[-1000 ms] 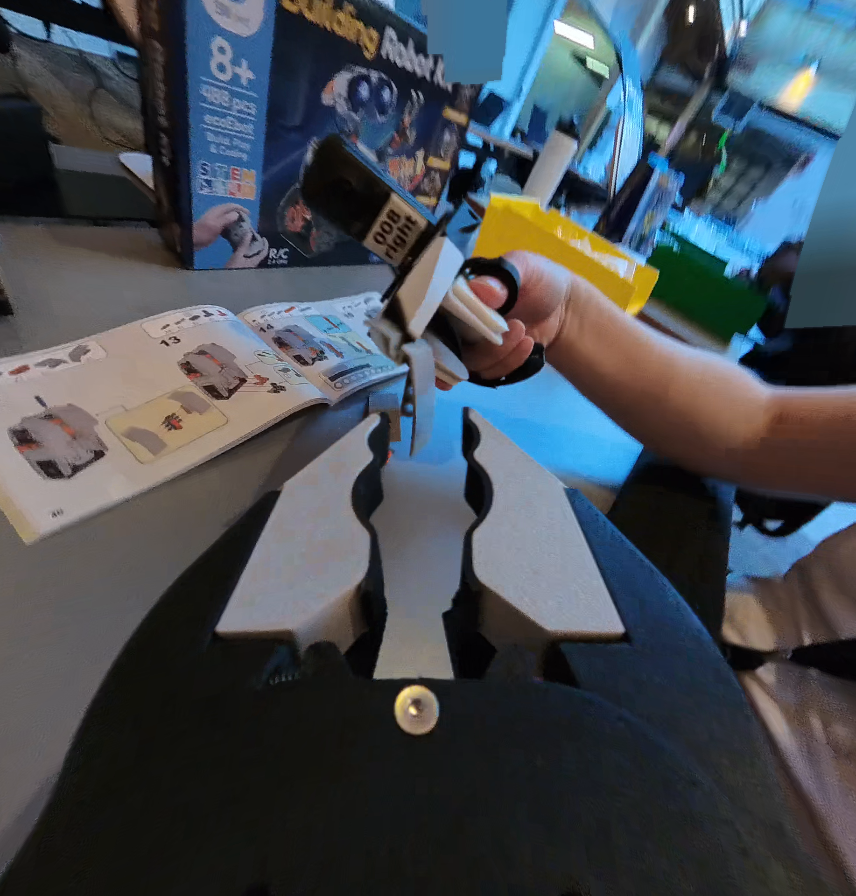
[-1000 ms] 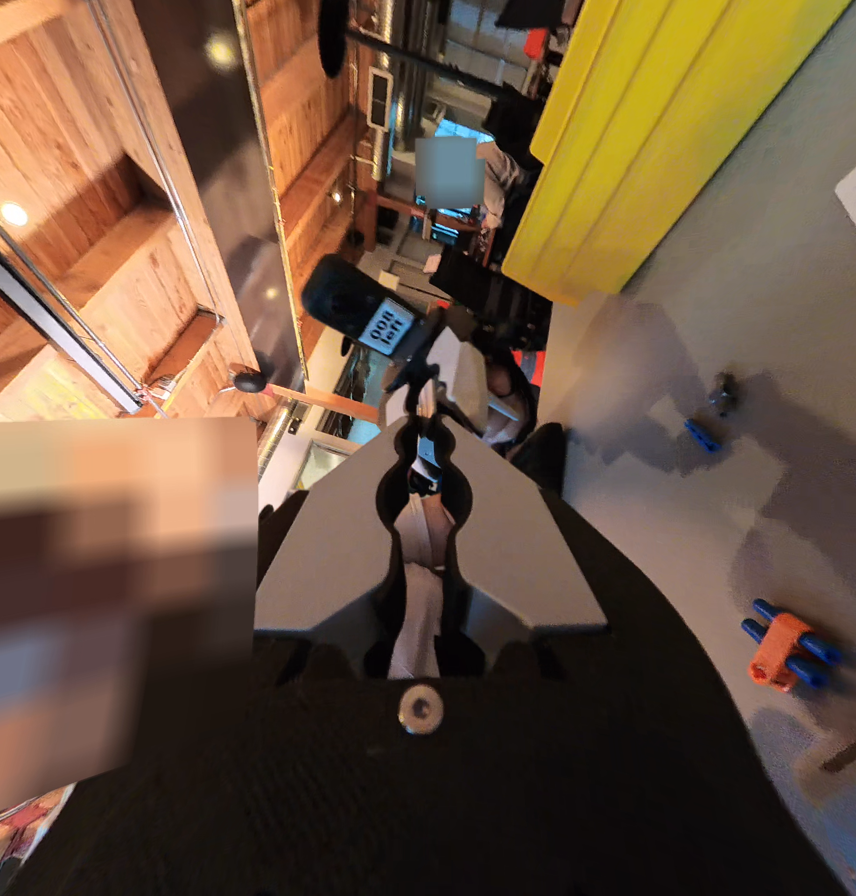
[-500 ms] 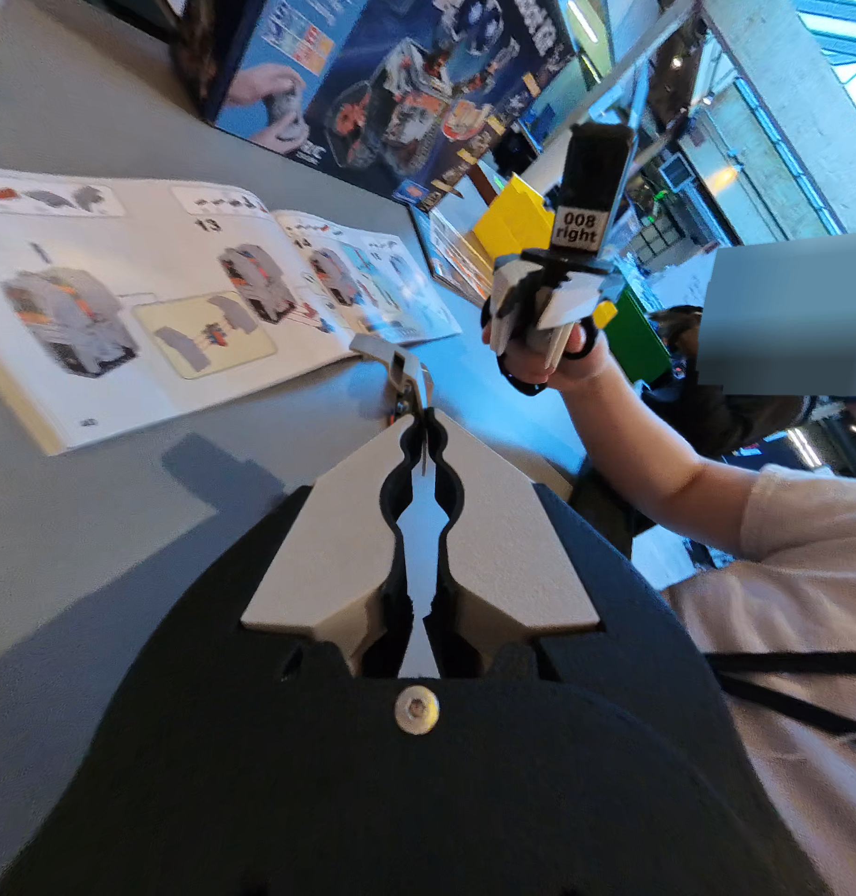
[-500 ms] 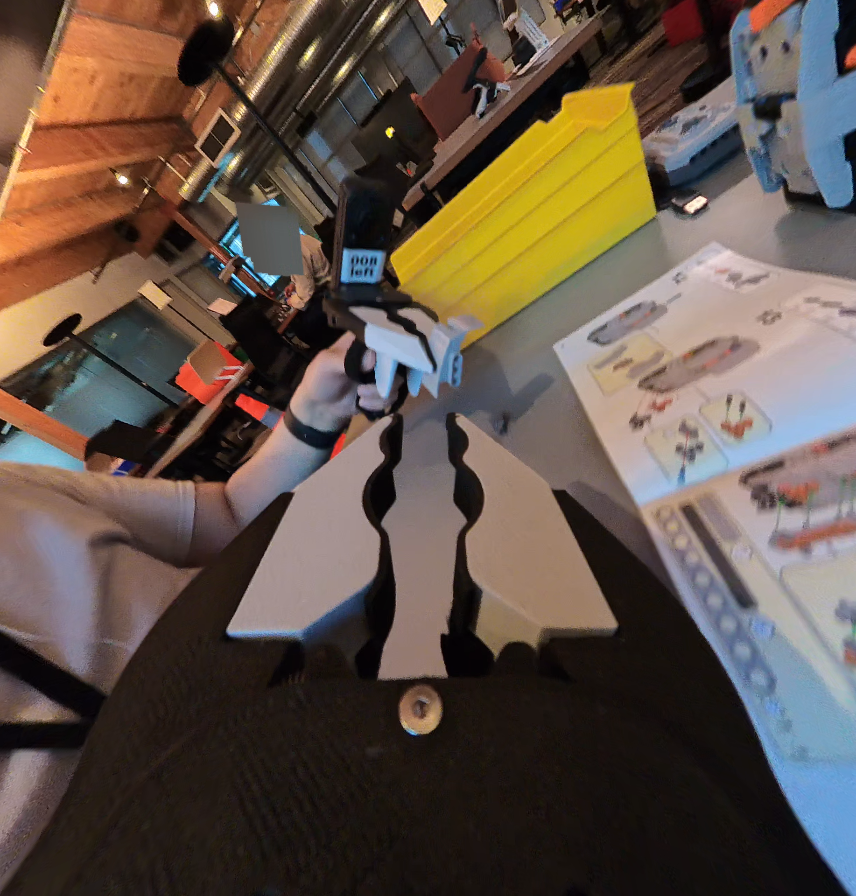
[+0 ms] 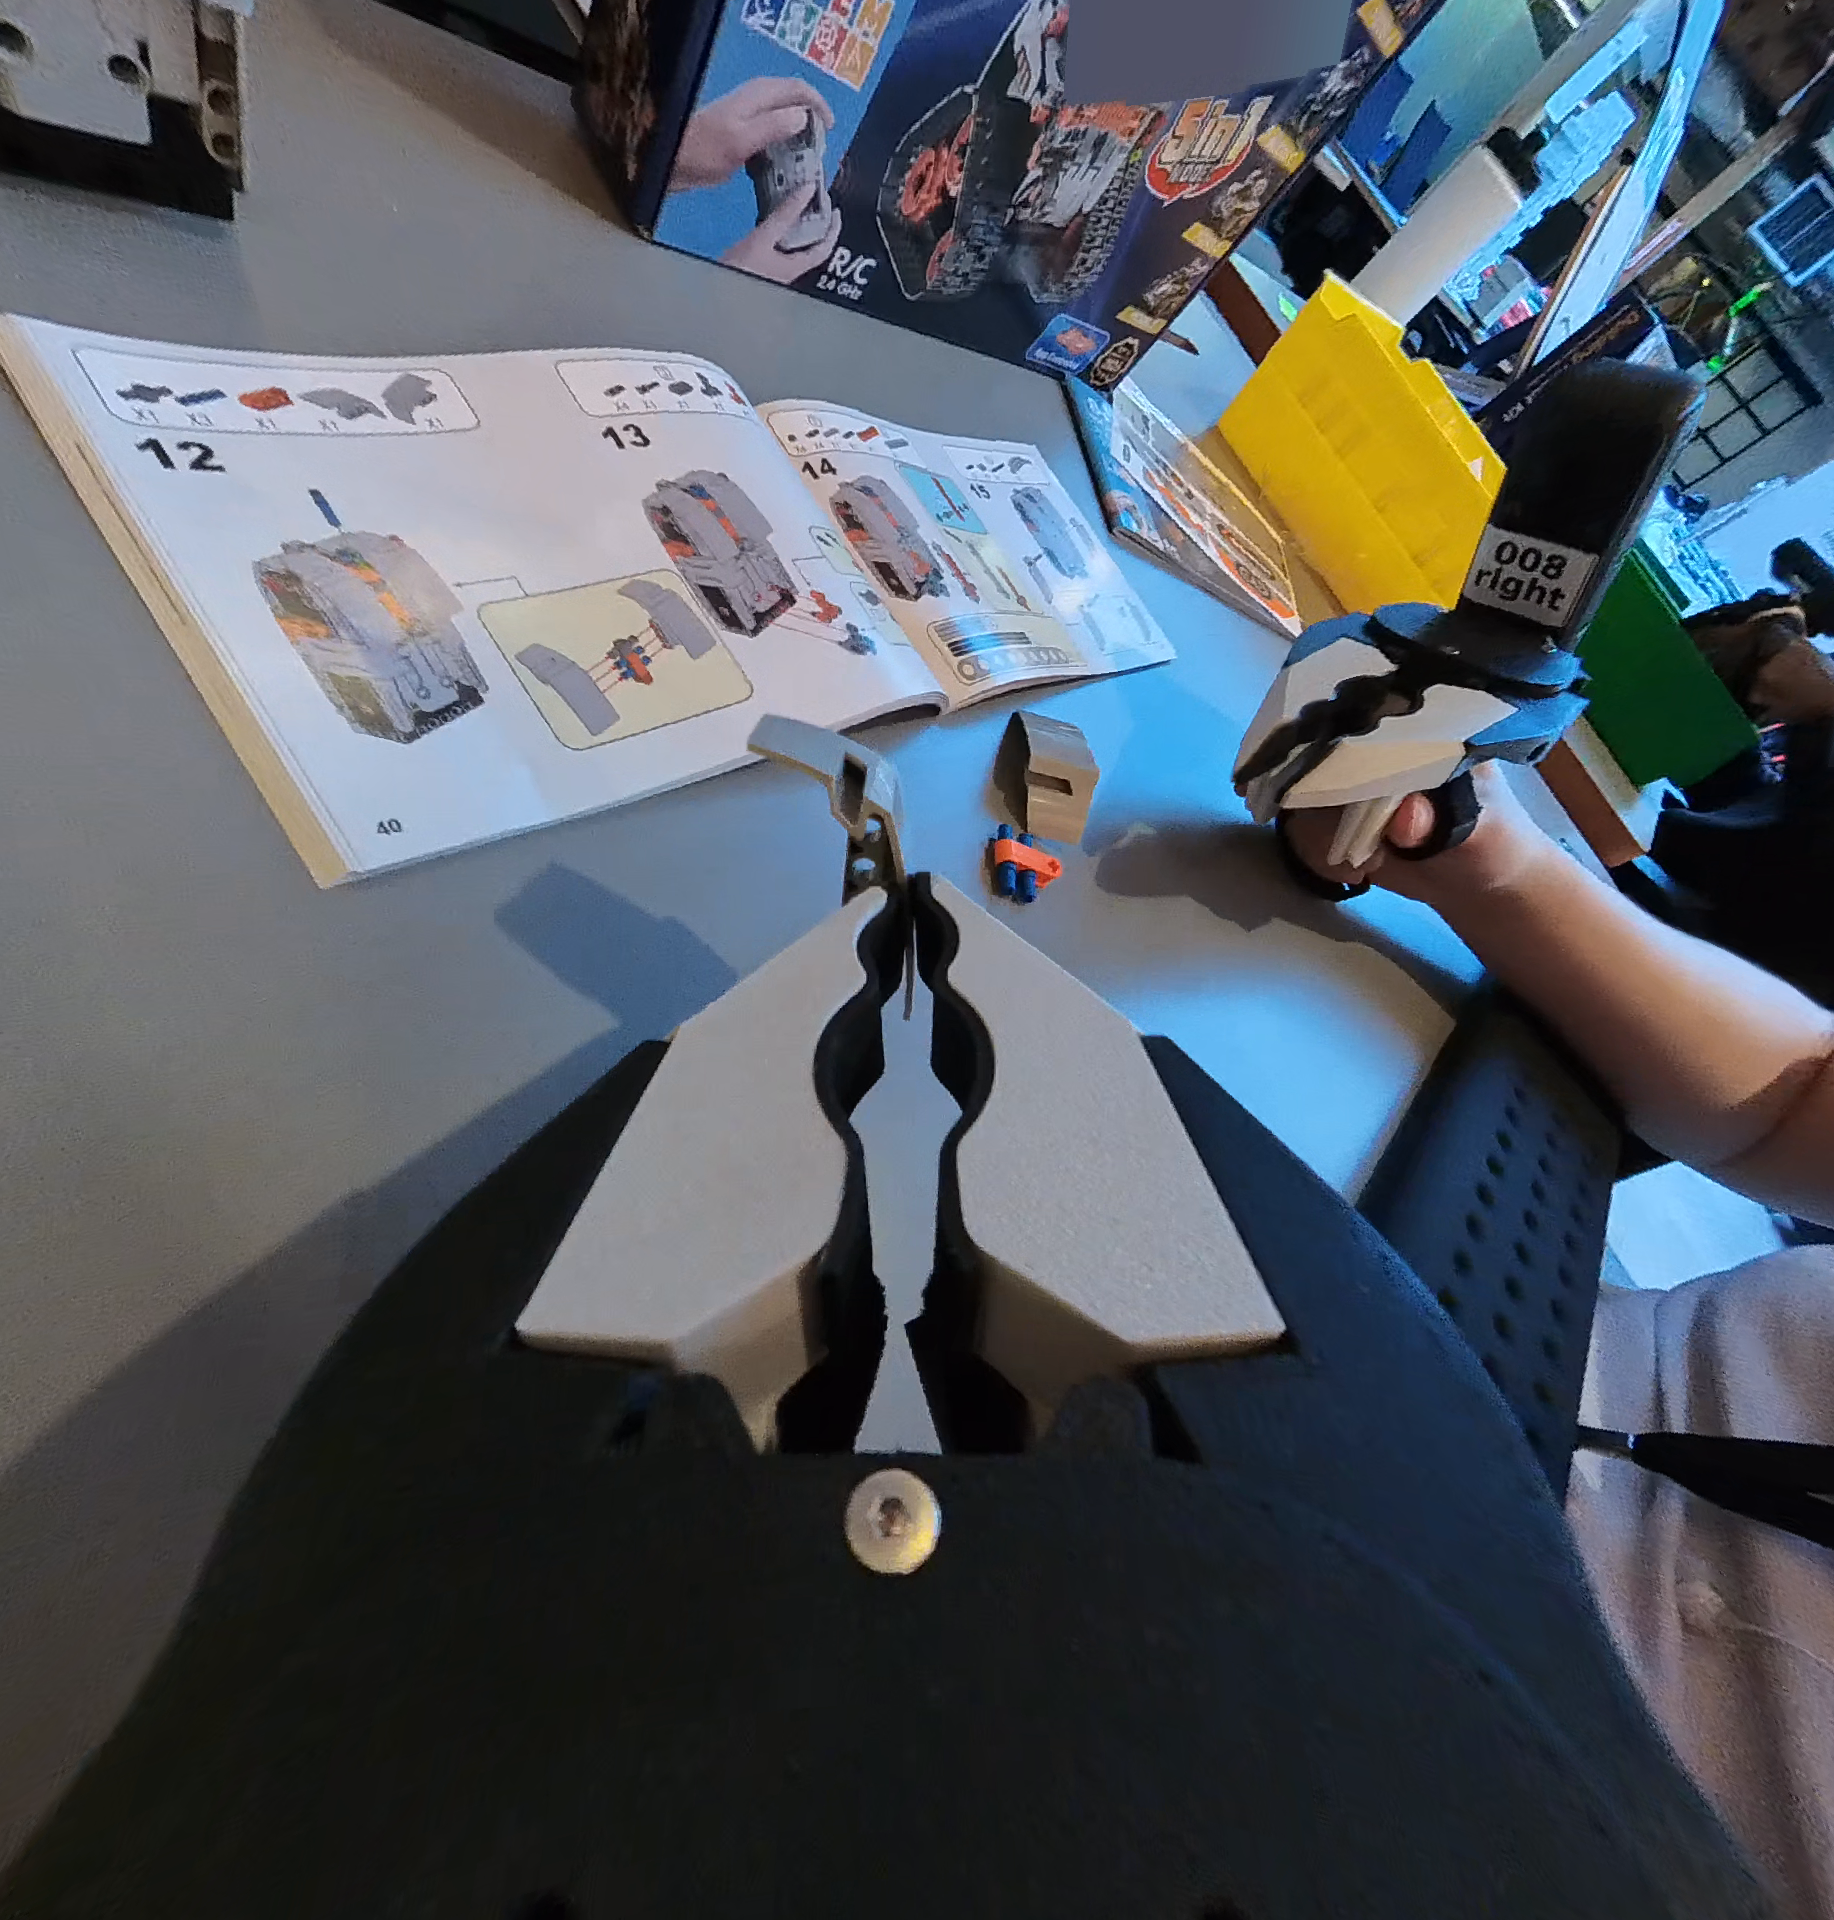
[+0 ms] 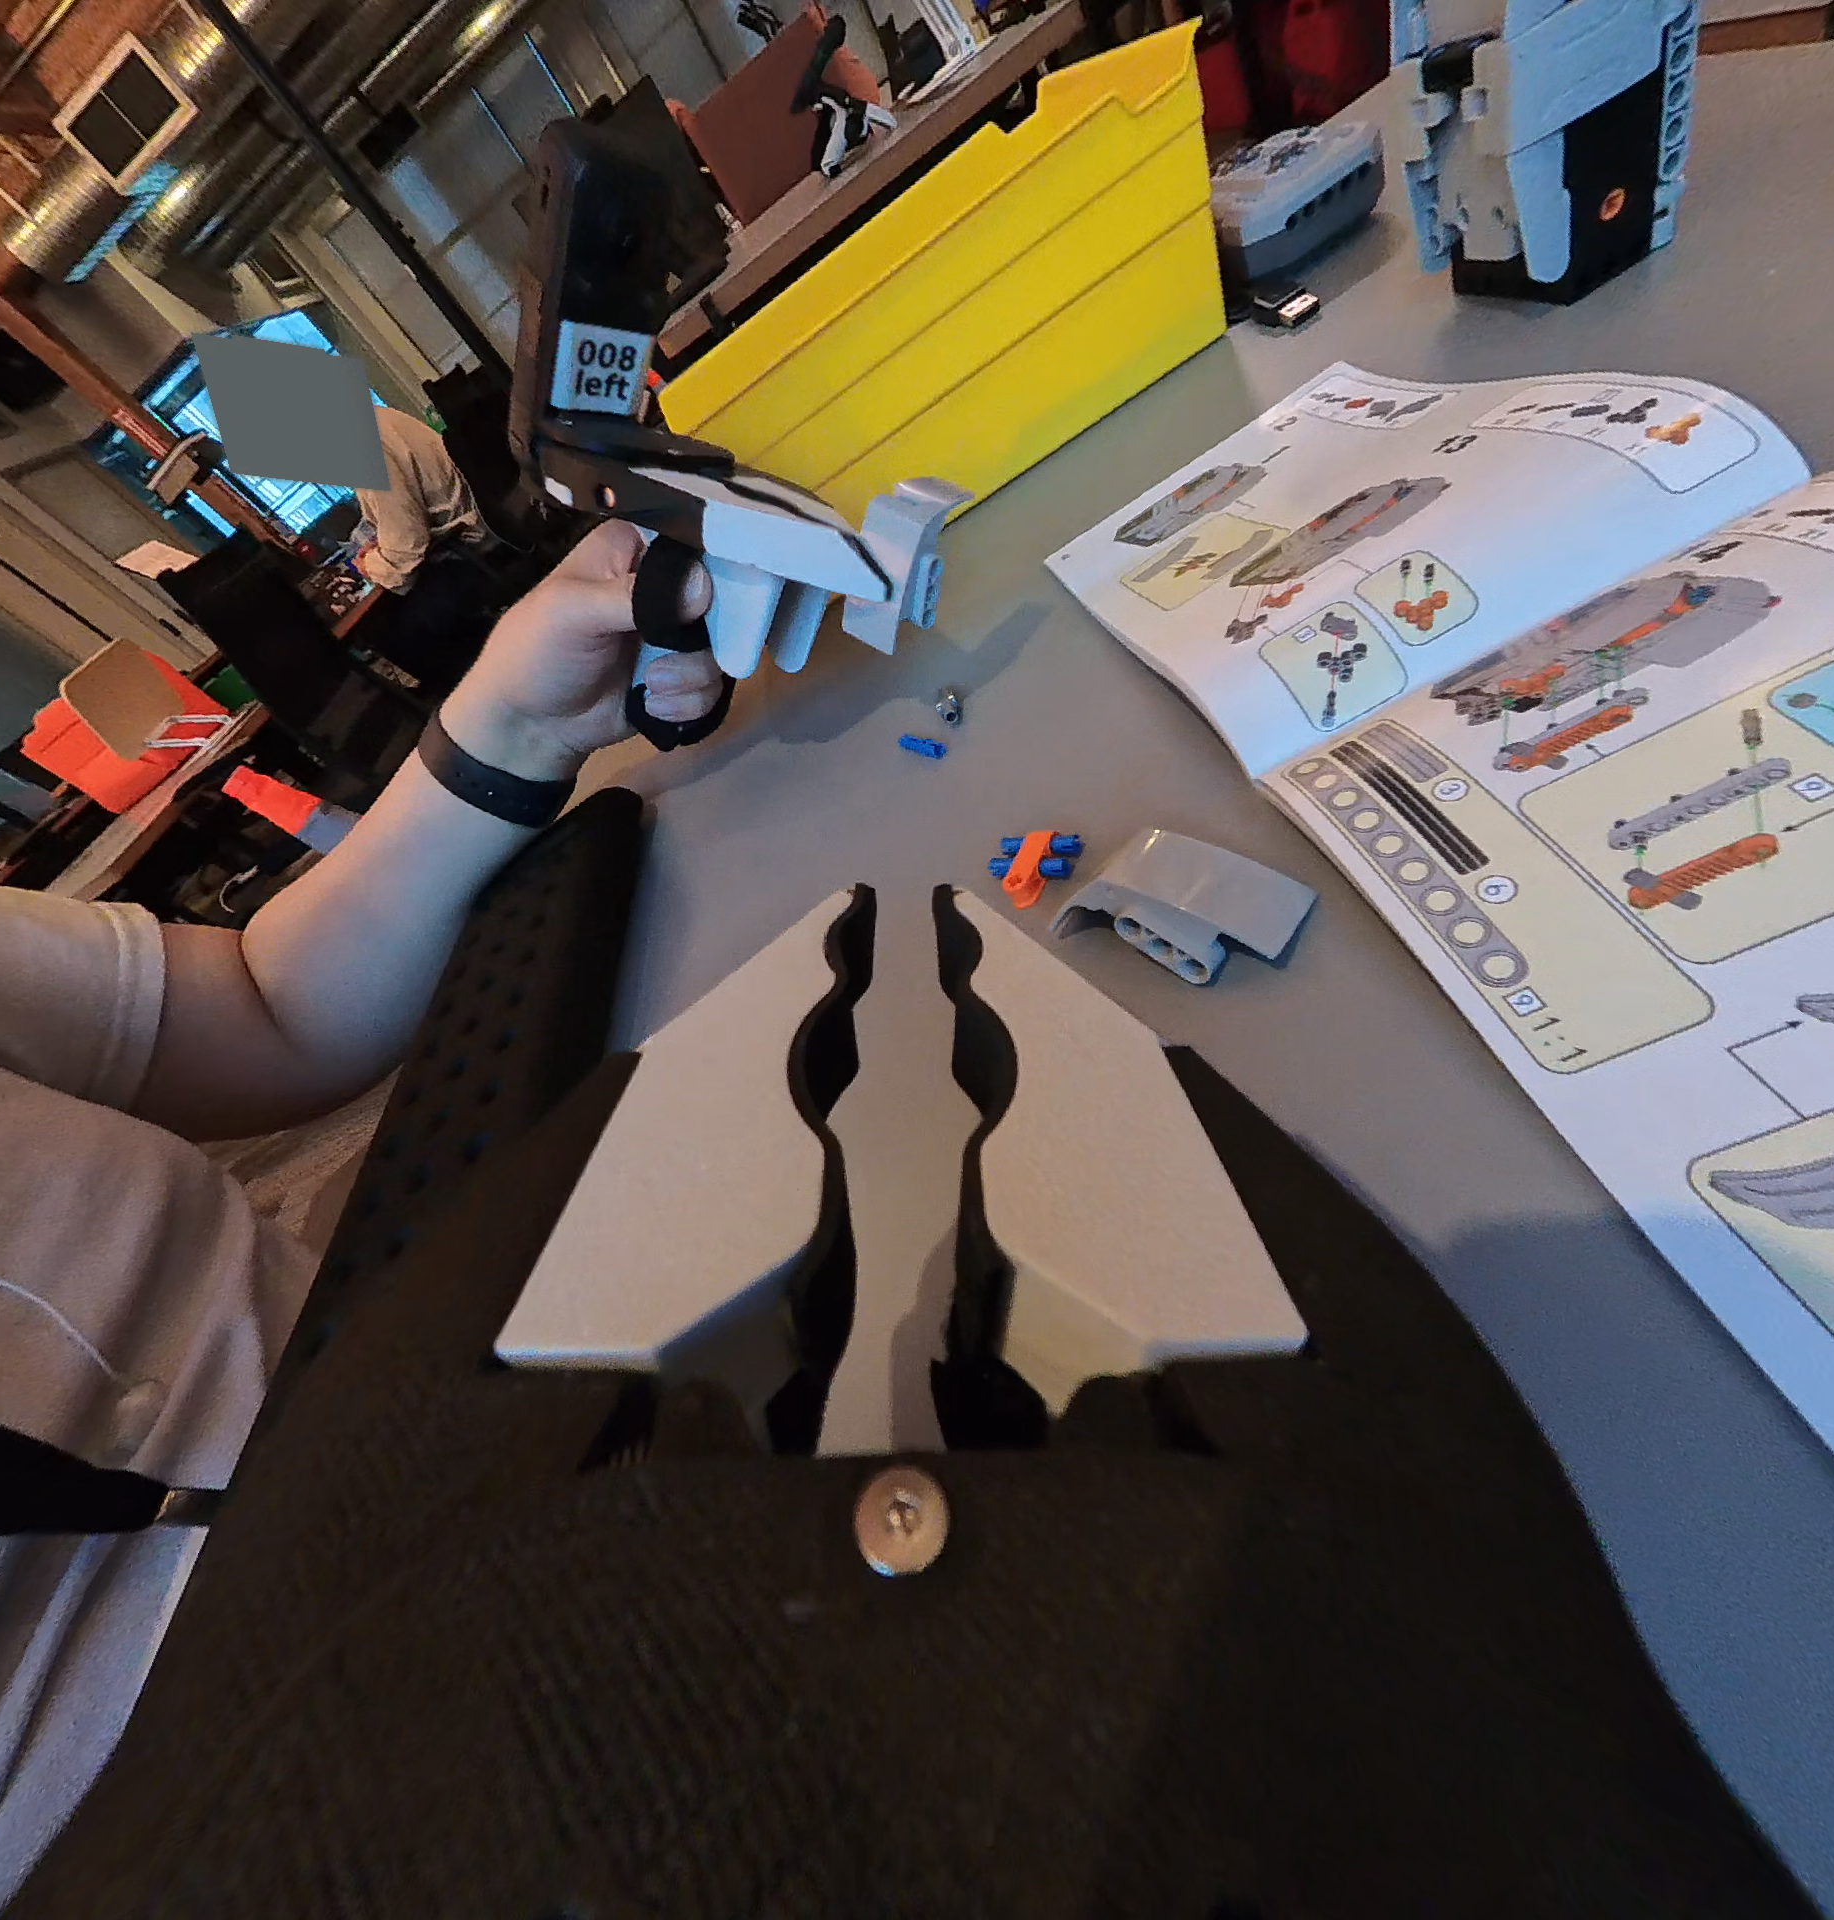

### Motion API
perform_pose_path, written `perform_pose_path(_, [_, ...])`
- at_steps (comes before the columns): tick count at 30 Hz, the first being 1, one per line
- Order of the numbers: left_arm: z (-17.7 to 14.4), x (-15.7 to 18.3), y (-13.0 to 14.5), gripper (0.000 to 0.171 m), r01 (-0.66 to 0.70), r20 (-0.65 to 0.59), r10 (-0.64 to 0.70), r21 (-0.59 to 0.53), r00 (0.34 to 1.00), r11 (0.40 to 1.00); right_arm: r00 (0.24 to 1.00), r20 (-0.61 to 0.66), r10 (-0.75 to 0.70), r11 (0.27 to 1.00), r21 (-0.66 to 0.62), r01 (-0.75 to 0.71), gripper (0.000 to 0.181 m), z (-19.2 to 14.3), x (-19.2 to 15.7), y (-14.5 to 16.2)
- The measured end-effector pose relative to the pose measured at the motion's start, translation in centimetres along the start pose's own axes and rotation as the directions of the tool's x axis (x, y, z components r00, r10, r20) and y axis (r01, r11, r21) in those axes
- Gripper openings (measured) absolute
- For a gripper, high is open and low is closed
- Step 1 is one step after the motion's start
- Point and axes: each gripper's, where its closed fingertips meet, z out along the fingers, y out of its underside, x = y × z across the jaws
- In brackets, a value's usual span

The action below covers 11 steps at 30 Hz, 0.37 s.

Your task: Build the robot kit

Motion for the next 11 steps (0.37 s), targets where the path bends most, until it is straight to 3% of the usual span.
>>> perform_pose_path(11, [-0.19, 0.04, -0.17, 0.0, -0.091, 0.052, 0.09, 0.006, 0.995, 0.996, 1.0, -0.018, -0.009, 1.0, -0.009, 0.009, 0.01, 0.02, 0.11, 0.17])
